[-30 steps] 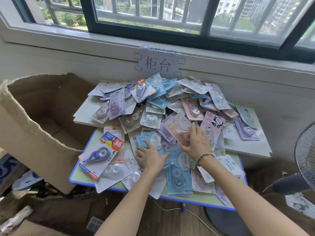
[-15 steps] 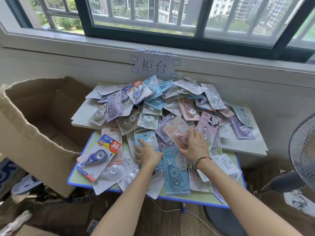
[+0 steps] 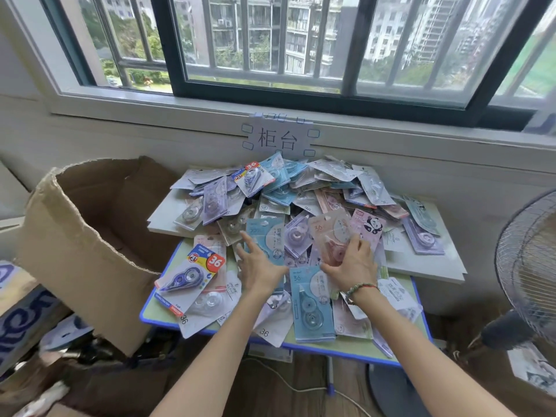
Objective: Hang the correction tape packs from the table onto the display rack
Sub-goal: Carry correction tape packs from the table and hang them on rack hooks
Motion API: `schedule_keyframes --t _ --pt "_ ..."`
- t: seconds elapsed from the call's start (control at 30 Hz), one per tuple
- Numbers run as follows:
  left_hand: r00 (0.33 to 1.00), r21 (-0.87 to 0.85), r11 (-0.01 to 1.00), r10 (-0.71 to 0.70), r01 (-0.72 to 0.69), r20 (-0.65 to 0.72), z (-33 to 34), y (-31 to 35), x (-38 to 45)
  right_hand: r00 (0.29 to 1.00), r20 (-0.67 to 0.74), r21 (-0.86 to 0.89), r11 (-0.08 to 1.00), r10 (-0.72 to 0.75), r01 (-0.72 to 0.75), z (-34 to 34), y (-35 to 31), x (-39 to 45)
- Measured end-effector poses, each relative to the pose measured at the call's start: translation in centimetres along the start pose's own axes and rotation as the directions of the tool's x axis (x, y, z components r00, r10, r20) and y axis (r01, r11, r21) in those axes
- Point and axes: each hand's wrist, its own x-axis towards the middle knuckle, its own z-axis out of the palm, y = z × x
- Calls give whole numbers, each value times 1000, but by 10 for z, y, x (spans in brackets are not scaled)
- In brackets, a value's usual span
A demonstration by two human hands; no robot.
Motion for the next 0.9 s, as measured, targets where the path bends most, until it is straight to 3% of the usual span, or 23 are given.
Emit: schedule_keyframes --t 0.27,0.47,0.7,0.9 --pt "964 -85 961 265 -264 0 -23 31 -54 971 -164 126 980 176 -156 -67 21 -59" --pt "844 -191 847 521 -495 125 -1 73 -130 875 -329 155 934 355 -321 -128 66 -146" --pt "653 -297 693 720 -657 235 29 96 -250 618 -517 225 791 592 -569 -182 123 -289" --pt "406 -364 525 842 -769 355 55 114 -392 339 -609 306 608 716 -733 -223 180 -435"
